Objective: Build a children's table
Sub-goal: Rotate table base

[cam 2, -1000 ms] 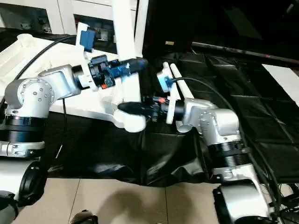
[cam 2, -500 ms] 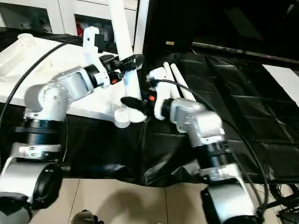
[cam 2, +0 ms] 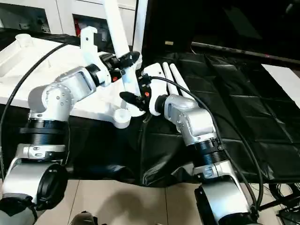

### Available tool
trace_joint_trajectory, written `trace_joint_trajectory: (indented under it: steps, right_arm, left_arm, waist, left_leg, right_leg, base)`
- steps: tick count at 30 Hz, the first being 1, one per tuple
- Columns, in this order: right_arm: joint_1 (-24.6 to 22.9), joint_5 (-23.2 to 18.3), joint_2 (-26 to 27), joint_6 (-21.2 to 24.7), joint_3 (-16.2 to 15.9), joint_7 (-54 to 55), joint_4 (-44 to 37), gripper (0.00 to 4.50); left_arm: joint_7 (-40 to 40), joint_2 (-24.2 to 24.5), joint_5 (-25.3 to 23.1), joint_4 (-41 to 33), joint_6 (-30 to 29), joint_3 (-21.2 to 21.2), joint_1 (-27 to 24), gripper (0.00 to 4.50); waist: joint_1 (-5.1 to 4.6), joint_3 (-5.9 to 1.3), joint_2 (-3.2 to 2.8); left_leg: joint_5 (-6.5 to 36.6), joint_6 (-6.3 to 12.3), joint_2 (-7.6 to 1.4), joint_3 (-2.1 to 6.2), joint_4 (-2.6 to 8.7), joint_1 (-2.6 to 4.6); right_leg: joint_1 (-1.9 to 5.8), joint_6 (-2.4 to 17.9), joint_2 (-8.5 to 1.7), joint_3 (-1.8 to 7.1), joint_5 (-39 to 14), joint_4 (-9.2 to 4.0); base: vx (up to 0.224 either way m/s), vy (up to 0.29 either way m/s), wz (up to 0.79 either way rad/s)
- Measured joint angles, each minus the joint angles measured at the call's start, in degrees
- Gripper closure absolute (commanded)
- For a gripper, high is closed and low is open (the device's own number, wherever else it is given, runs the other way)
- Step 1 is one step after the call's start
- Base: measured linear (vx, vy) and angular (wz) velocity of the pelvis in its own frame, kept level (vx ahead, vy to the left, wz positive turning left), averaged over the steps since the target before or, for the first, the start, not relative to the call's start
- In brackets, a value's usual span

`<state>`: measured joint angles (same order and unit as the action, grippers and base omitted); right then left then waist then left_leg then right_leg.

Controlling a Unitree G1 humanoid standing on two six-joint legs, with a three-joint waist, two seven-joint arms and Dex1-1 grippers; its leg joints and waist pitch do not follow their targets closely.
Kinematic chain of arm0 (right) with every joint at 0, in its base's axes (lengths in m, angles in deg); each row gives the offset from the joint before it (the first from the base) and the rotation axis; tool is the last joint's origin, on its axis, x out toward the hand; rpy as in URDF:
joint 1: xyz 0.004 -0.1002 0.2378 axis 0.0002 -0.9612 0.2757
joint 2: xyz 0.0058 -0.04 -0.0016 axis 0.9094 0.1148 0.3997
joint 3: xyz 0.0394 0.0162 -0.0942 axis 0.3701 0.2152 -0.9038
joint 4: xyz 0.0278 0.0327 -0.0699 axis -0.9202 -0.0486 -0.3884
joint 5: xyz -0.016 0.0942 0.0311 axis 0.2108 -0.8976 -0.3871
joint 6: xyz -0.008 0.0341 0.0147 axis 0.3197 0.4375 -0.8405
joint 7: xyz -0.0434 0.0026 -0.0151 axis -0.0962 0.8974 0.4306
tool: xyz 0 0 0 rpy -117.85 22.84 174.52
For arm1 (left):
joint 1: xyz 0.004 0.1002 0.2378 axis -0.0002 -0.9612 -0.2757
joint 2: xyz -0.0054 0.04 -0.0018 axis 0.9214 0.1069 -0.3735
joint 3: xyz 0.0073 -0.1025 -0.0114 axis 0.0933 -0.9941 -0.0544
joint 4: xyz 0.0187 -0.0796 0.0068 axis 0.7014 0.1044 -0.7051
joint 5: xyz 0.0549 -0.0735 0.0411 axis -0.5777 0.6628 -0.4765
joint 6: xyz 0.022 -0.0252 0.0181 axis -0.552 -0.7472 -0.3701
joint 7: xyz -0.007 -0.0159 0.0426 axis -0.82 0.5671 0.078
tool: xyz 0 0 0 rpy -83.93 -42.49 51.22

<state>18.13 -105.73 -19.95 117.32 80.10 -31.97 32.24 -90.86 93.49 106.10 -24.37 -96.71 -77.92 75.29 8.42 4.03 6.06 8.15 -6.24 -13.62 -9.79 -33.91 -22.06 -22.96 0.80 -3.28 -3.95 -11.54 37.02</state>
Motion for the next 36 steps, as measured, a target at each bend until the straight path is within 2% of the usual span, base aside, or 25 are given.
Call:
trace_joint_trajectory:
  steps: [2, 6, 9, 12, 15, 21, 28, 36]
  right_arm:
    - [0.00, -0.93, -0.23, 0.14, 0.49, -1.29, 0.00, 1.99]
    - [0.00, -5.26, -3.28, 2.87, 1.37, -7.99, -0.41, 1.77]
    - [0.20, -6.75, -6.03, 4.43, 1.66, -12.56, -1.08, 1.56]
    - [1.14, -8.84, -9.17, 7.05, 1.75, -18.23, -0.50, 1.54]
    - [3.70, -10.54, -11.38, 8.83, 3.50, -22.00, 0.04, 1.54]
    - [3.60, -11.14, -14.05, 9.33, 1.67, -27.67, 0.00, 1.54]
    - [2.21, -11.13, -14.62, 9.43, -1.25, -31.13, -0.47, 1.54]
    - [2.19, -11.29, -13.56, 9.97, -1.38, -31.84, -0.43, 1.54]
  left_arm:
    - [-1.38, 0.48, 0.20, -0.01, 0.04, 0.49, 0.00, 2.61]
    - [-5.89, 1.89, 1.35, -0.03, -0.53, 1.43, 0.08, 2.62]
    - [-8.30, 2.71, 1.73, -0.29, -1.17, 2.56, 0.16, 2.62]
    - [-12.31, 4.34, 1.96, -1.01, -2.57, 4.66, 0.20, 2.62]
    - [-14.73, 5.33, 1.99, -2.04, -2.82, 5.83, 0.20, 2.62]
    - [-18.43, 6.31, 3.73, -4.64, -4.29, 7.38, -0.41, 2.62]
    - [-21.63, 6.27, 5.56, -7.01, -5.17, 7.91, -0.44, 2.62]
    - [-24.26, 6.80, 6.25, -9.63, -6.30, 9.20, -1.16, 2.62]
  waist:
    - [0.00, 0.01, 0.03]
    - [0.23, 0.04, 0.21]
    - [0.24, -0.01, 0.33]
    - [0.22, 0.00, 0.34]
    - [0.16, -0.02, 0.37]
    - [0.26, -0.01, 0.47]
    - [0.34, -0.02, 0.51]
    - [0.37, -0.02, 0.51]
  left_leg:
    - [0.00, 0.00, 0.00, 0.00, 0.00, 0.00]
    - [0.00, 0.01, 0.00, 0.00, 0.00, -0.02]
    - [0.01, 0.03, -0.01, 0.00, -0.02, 0.00]
    - [0.00, 0.02, 0.00, -0.01, -0.02, 0.00]
    - [0.00, 0.01, -0.01, -0.01, -0.01, 0.01]
    - [0.00, 0.03, -0.01, -0.02, -0.02, -0.01]
    - [-0.01, 0.02, -0.01, -0.02, -0.04, 0.01]
    - [0.00, 0.03, -0.01, -0.02, -0.04, 0.00]
  right_leg:
    - [0.00, 0.00, 0.00, 0.00, 0.00, 0.00]
    - [0.01, 0.00, 0.00, 0.00, 0.00, 0.00]
    - [0.02, 0.00, 0.00, 0.01, 0.00, 0.00]
    - [0.00, 0.00, 0.00, 0.01, 0.01, 0.02]
    - [0.01, 0.01, 0.00, 0.00, 0.01, 0.02]
    - [0.01, 0.02, 0.00, -0.01, 0.00, 0.00]
    - [0.01, 0.02, 0.00, -0.01, 0.01, 0.04]
    - [0.01, 0.02, 0.00, -0.01, 0.01, 0.02]
  base:
    - [0.000, 0.000, 0.00]
    - [0.000, 0.000, 0.00]
    - [0.000, 0.000, 0.00]
    - [0.000, 0.000, 0.00]
    - [0.000, 0.000, 0.00]
    - [0.000, 0.000, 0.00]
    - [0.000, 0.000, 0.00]
    - [0.000, 0.000, 0.00]
